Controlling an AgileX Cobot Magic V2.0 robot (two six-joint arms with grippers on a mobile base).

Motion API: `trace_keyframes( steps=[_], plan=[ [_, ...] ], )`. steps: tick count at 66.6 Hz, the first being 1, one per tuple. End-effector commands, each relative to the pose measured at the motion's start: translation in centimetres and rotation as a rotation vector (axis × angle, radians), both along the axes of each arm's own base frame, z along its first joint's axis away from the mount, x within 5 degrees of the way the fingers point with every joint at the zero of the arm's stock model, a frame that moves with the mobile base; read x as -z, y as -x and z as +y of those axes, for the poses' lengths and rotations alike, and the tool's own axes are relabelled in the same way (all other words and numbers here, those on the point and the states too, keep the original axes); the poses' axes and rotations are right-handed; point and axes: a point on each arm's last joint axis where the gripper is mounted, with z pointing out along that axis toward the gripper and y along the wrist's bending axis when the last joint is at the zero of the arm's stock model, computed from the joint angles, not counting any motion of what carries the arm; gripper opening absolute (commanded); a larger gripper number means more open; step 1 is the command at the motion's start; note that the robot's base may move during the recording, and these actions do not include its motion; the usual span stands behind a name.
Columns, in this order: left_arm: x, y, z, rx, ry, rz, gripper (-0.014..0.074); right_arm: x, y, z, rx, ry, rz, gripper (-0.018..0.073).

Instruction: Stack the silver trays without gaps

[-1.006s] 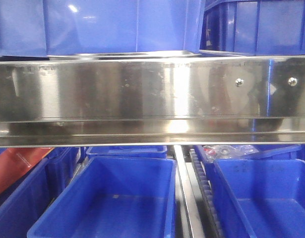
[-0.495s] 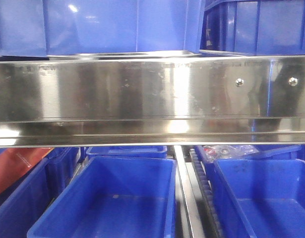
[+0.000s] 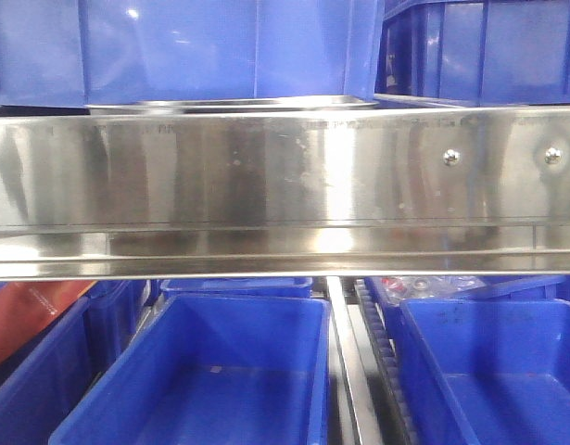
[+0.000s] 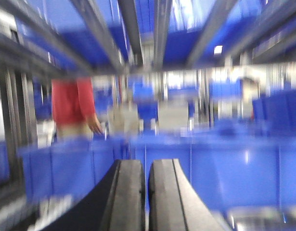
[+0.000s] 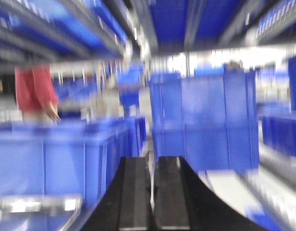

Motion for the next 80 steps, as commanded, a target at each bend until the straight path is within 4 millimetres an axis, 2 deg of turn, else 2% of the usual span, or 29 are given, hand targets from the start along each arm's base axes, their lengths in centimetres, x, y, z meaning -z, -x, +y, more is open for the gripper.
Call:
trace_keyframes(
  steps=[1, 11, 21, 25, 30, 39, 58, 69, 80],
  plan=[
    [-0.7, -0.9, 0.1, -0.01, 0.008, 0.129, 0.0024, -1.0, -1.0, 0.2, -0.013, -0.005, 0.105, -0.0022],
    [-1.2, -3.3, 0.1, -0.019, 0.017, 0.363, 0.0024, -3.0, -3.6, 0.5, -0.05, -0.012, 0.321, -0.0022],
    [-1.0, -5.9, 0.1, -0.014, 0.039, 0.582, 0.0024, -4.5, -6.3, 0.9, -0.089, 0.016, 0.659, -0.0022],
    [-0.7, -6.7, -0.1, -0.004, 0.052, 0.616, 0.0024, -4.7, -7.3, 1.0, -0.108, 0.028, 0.819, -0.0022],
    [-0.5, -7.4, -0.3, 0.015, 0.077, 0.647, 0.0024, -5.2, -8.6, 1.0, -0.116, 0.033, 0.897, -0.0022],
    [-0.5, -7.8, -0.3, 0.024, 0.089, 0.645, 0.0024, -5.2, -10.7, 1.0, -0.112, 0.028, 0.911, -0.0022],
    [-1.8, -8.3, -0.3, 0.029, 0.092, 0.487, 0.0024, -5.2, -14.3, 0.9, -0.093, 0.008, 0.829, -0.0022],
    [-0.9, -9.9, -0.8, 0.061, 0.166, 0.66, 0.0, -4.2, -16.4, 1.6, -0.144, -0.042, 0.893, -0.0019],
    [-1.1, -13.7, -1.1, 0.068, 0.192, 0.859, -0.001, -2.8, -18.9, 3.2, -0.194, -0.066, 0.994, -0.0011]
  ],
)
